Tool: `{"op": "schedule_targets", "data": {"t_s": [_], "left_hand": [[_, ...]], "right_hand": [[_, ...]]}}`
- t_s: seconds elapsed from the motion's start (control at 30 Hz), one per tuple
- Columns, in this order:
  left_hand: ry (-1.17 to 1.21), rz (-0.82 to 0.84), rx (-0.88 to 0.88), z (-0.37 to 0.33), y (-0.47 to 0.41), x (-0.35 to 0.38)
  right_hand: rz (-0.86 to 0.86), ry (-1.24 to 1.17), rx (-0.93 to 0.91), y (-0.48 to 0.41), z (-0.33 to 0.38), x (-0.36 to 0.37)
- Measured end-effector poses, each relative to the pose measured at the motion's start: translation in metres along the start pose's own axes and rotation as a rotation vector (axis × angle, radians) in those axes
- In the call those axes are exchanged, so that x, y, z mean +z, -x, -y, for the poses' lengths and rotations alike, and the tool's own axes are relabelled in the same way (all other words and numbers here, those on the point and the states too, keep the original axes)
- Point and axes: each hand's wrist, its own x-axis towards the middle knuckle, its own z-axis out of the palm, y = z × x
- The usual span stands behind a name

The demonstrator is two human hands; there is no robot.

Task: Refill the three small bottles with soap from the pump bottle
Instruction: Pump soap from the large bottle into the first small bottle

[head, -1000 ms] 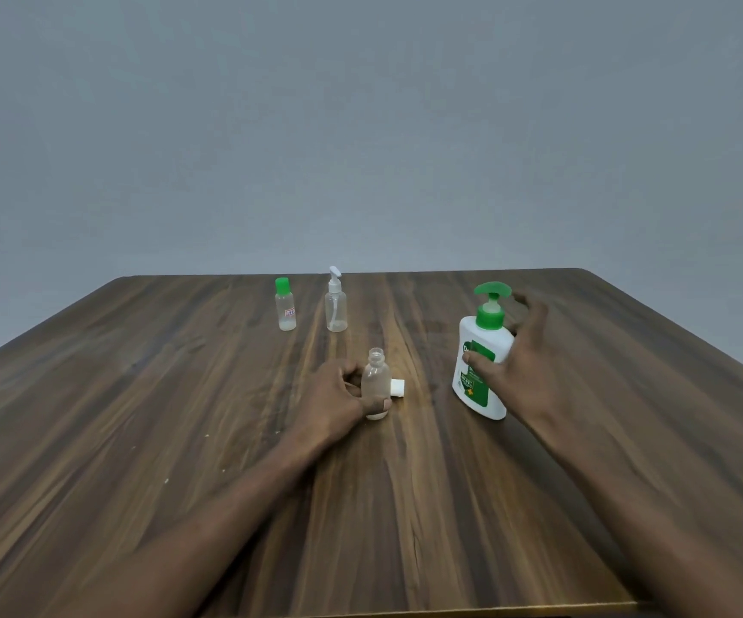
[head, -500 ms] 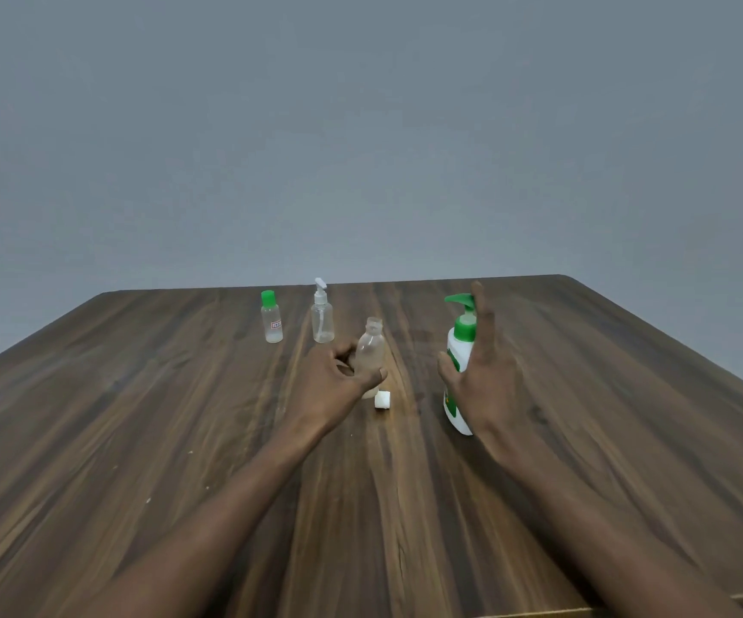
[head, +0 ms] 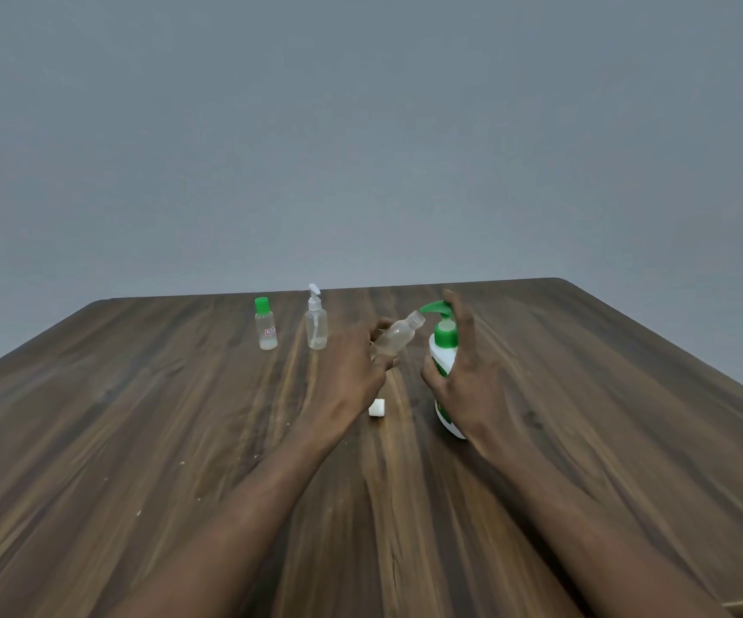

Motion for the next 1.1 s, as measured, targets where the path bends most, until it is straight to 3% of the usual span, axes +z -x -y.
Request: {"op": "schedule_targets", "data": {"t_s": [0.53,1.1], "left_hand": [[-0.028,-0.096,0.073,-0.001,-0.007,-0.004],[-0.043,-0.050,0.113,-0.014,-0.011,-0.004]], "right_hand": [[-0.070,0.064,0.075,0.003,-0.006,0.004],[-0.055,0.054,0.048,0.002,-0.006,0.001]]}}
